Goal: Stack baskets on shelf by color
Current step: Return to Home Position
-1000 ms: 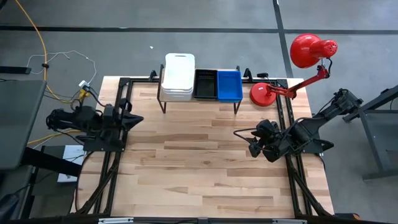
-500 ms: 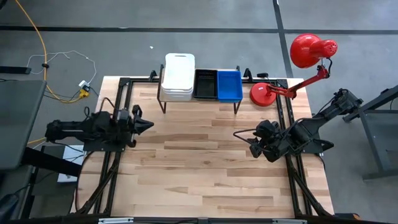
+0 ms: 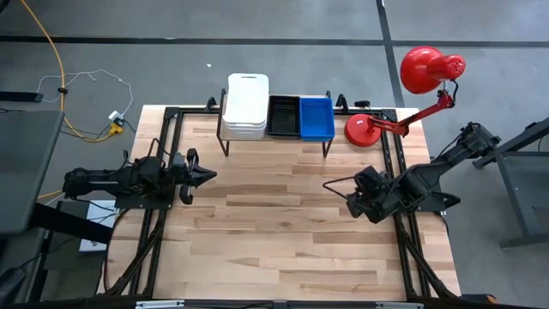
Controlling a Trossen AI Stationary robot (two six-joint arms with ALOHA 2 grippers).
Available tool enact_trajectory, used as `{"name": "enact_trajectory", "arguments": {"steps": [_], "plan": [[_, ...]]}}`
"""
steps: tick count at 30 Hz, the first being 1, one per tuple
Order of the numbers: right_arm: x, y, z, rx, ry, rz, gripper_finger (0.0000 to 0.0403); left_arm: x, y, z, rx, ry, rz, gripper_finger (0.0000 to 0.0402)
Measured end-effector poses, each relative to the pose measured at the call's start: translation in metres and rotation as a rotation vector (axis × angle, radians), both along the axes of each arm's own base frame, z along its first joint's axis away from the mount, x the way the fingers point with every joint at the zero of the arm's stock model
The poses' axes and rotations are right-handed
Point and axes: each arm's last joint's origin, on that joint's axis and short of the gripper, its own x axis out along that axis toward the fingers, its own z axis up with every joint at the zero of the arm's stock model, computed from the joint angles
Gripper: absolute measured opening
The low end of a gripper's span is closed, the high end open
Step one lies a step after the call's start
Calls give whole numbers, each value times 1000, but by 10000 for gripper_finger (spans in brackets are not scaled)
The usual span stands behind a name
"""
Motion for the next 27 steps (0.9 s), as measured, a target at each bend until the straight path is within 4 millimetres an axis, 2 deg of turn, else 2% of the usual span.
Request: {"name": "enact_trajectory", "arguments": {"steps": [2, 4, 8, 9, 11, 13, 15, 19, 23, 27], "plan": [[-4, 0, -2, 37, 75, 28, 174, 0, 0, 0, -1, -2, -1, 0], [-9, 0, -4, 23, 132, 65, 140, 0, 0, 0, -1, -2, -1, 1], [-23, -6, -3, -86, 152, 81, 32, 0, 0, 0, 0, -2, -1, 1], [-27, -9, -6, -89, 137, 83, 17, 0, 0, 0, -1, -2, -1, 1], [-34, -13, -15, -59, 72, 118, 16, 0, 0, 0, 0, -2, -1, 1], [-40, -17, -28, 3, -42, 173, 21, 0, 0, 0, -1, -2, -1, 1], [-43, -22, -41, 38, -182, 225, 10, 0, 0, 0, -1, -2, -1, 1], [-48, -41, -61, 33, -385, 247, 5, 0, 0, 0, -1, -2, -1, 1], [-55, -61, -66, -31, -460, 221, 2, 0, 0, 0, 0, -2, -1, 1], [-63, -77, -60, -132, -516, 179, 0, 0, 0, 0, 0, -2, -1, 1]]}}
